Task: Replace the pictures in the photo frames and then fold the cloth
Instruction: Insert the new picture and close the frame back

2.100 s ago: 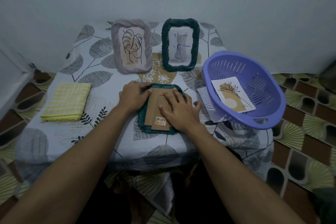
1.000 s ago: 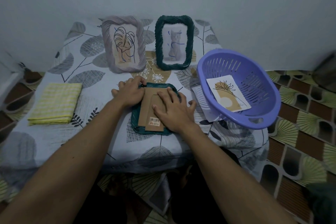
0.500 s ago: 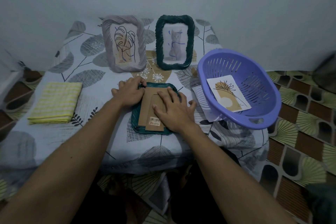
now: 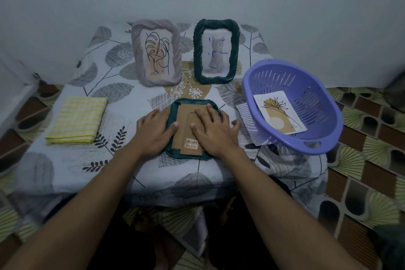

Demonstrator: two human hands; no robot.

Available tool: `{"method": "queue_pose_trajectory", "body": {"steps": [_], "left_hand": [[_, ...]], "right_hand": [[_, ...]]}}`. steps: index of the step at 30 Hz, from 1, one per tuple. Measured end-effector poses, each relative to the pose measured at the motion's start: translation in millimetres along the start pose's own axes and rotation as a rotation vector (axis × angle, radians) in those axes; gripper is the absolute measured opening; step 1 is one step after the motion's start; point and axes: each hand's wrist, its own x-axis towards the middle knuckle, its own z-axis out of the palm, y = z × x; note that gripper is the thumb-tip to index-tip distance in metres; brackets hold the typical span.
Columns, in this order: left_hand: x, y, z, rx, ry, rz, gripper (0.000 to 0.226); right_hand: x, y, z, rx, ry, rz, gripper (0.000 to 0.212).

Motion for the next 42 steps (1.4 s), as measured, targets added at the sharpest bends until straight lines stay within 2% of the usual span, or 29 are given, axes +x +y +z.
{"method": "queue_pose_trajectory", "body": {"steps": [3,5,15,19,24,30,38,42], "left_hand": [[-7,1,5,0.063,-0.026,0.016,0.092],[-10,3,8,0.096,-0.011,0.02,0.097],[-15,7,11,0.143,0.076,0.031,0.092],[-16,7,9,0.141,0.084,0.031,0.095],[-15,8,9,0.139,0.086,0.033,0.097],[-16,7,9,0.132,0.096,0.037,0.093],[-16,7,8,0.137,0.09,0.037,0.093],[-15,7,9,0.139,0.084,0.032,0.094]], "right_hand": [[-1,-1,-2,0.013,-0.001,0.007,0.048],[-2,-1,-3,0.019,0.005,0.011,0.047],[7,3,-15,0.136,-0.096,0.025,0.042],[8,3,-16,0.255,0.105,0.109,0.043],[6,6,-7,0.048,0.139,0.176,0.052],[5,3,-8,0.021,0.164,0.183,0.051],[12,2,-13,0.33,0.221,0.341,0.037],[14,-1,-12,0.402,0.244,0.388,0.032]]}}
